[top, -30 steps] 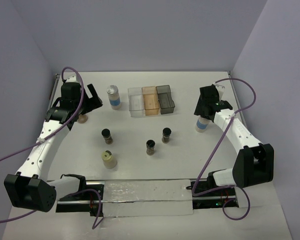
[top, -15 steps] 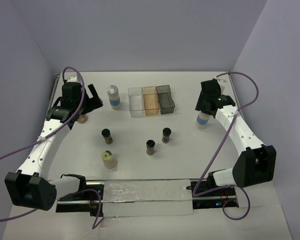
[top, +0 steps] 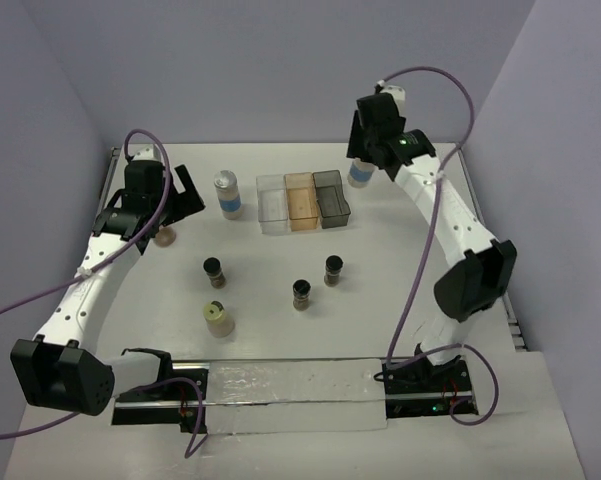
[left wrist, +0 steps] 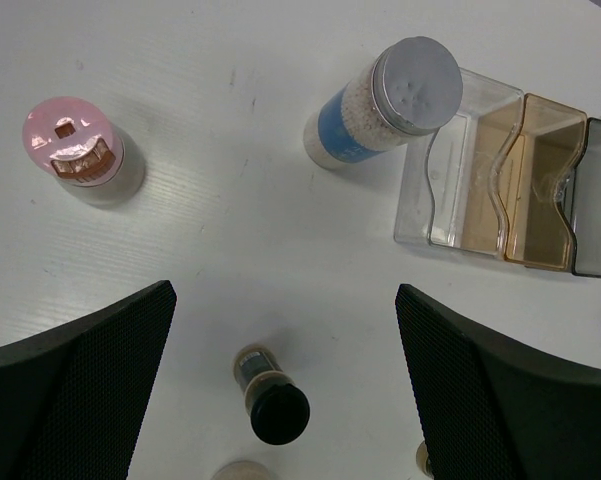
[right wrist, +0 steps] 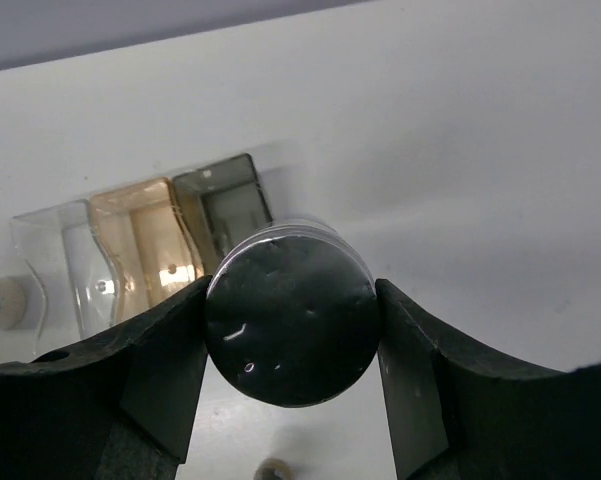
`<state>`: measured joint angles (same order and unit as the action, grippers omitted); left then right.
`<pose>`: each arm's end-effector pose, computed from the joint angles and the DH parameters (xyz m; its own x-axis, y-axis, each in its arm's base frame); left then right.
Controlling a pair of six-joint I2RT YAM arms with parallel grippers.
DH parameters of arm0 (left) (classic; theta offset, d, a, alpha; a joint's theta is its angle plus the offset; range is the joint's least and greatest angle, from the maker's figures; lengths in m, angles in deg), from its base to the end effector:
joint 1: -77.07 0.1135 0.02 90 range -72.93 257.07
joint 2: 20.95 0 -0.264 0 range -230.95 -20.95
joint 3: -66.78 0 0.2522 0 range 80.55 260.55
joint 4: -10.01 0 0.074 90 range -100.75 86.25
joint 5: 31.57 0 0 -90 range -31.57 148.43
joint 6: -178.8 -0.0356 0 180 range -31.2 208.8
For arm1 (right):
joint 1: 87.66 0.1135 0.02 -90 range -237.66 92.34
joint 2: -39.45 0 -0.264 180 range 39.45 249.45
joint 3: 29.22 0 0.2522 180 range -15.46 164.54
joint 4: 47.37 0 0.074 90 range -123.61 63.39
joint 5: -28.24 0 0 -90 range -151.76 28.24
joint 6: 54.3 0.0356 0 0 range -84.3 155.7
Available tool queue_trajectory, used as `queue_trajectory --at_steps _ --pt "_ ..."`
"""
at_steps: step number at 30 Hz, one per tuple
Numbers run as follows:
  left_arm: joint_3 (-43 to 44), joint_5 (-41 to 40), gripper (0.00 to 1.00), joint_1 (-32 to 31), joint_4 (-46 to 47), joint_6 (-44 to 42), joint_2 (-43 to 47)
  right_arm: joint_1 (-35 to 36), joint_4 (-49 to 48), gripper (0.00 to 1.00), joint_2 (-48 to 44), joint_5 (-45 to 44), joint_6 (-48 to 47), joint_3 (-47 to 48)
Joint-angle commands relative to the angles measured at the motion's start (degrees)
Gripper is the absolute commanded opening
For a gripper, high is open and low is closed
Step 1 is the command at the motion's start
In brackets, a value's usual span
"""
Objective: Organize the condiment bottles
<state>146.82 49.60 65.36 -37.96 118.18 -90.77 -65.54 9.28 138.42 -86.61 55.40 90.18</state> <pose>0.2591 -0.0481 0.3392 -0.5625 -0.3785 -0.7351 -0.2229 0.9256 -0.3060 0.3607 0.1305 0.3995 -0.5247 0.1169 -0.8432 0.1585 0.9866 0.0382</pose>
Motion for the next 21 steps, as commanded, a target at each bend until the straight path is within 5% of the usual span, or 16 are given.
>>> queue_trajectory --at_steps 1,21 --pt "3.5 -1.4 1.0 -0.2 -0.5 -1.1 0.4 2.5 0.8 0.09 6.8 -1.1 -2.2 11.9" --pt "4.4 -1.7 0.99 -0.2 -0.7 -2.8 0.0 4.8 0.3 0.09 23.2 0.7 -2.0 24.2"
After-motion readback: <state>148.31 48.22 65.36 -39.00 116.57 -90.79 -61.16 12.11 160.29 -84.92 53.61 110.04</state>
